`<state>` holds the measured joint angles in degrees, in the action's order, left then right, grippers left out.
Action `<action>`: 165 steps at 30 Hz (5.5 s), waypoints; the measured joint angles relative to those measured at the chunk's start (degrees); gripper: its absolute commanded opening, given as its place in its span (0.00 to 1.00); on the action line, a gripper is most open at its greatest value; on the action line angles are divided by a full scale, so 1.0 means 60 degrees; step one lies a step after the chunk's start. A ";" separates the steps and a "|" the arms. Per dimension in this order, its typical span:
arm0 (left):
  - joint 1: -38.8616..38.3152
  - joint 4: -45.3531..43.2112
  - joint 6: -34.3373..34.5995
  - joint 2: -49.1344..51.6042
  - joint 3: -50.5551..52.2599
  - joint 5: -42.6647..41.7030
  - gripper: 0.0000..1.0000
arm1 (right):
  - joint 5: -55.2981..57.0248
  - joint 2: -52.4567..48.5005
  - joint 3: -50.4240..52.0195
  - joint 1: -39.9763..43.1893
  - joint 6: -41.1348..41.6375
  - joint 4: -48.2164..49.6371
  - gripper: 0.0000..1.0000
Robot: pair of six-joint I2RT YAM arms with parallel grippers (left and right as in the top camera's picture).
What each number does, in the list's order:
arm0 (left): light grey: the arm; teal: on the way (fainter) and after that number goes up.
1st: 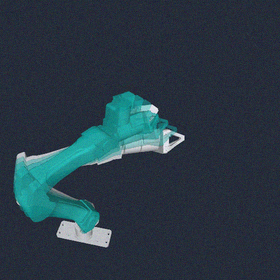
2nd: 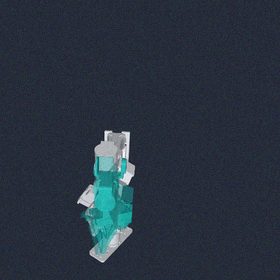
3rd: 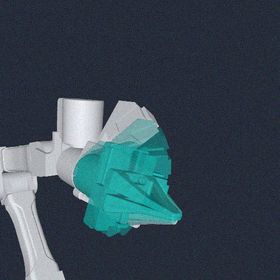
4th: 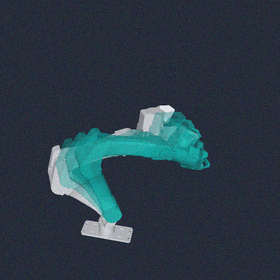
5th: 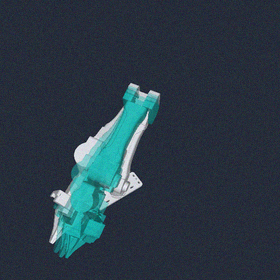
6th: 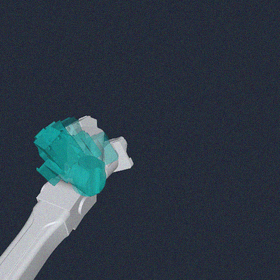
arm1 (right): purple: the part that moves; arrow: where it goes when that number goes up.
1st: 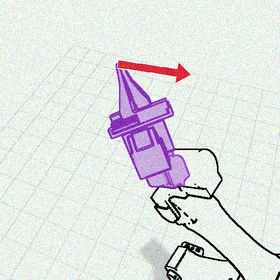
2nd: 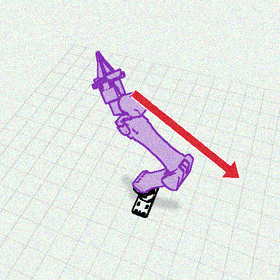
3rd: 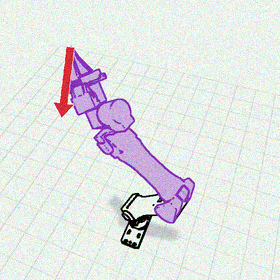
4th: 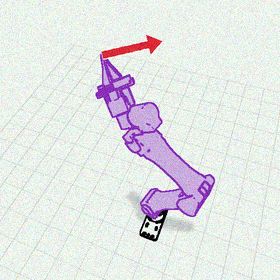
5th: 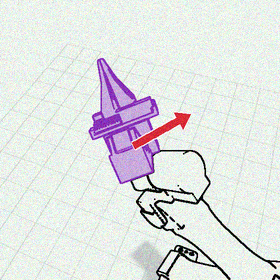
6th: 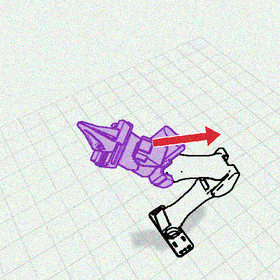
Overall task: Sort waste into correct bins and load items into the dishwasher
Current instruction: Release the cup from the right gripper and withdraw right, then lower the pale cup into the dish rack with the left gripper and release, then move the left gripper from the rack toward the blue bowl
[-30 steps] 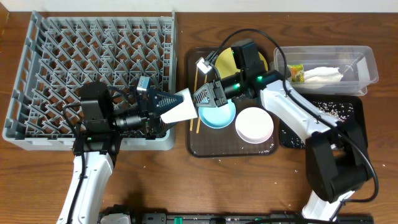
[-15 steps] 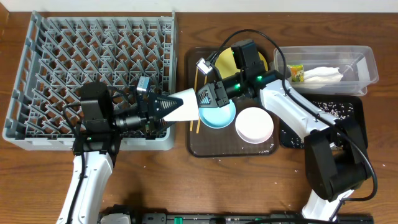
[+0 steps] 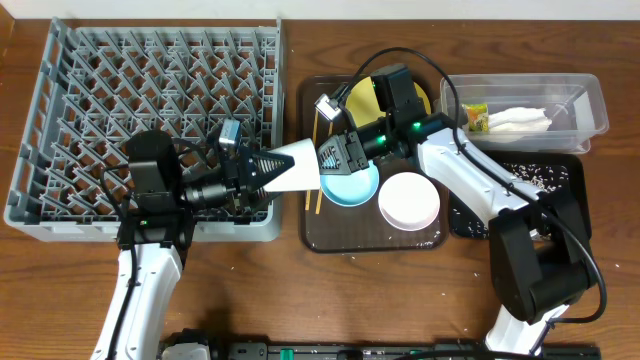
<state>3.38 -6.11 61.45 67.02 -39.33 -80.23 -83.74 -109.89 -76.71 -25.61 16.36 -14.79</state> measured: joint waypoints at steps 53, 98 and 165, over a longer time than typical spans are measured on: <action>-0.1985 1.1774 -0.5584 0.1341 -0.5694 1.2178 0.35 | 1.0601 0.4331 0.0004 0.2772 -0.0790 -0.6437 0.99; -0.2473 1.0834 -0.5723 0.3872 -0.4768 1.3158 0.66 | 1.0688 0.4331 0.0004 0.2772 -0.1064 -0.6787 0.99; -0.5603 1.0546 -0.6255 0.2940 -0.7023 1.2513 0.85 | 1.0965 0.5949 -0.0073 0.4659 -0.0510 -0.7195 0.99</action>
<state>-30.24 57.17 23.92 84.66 -81.47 -5.15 -17.96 -74.19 -77.14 2.35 13.30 -57.95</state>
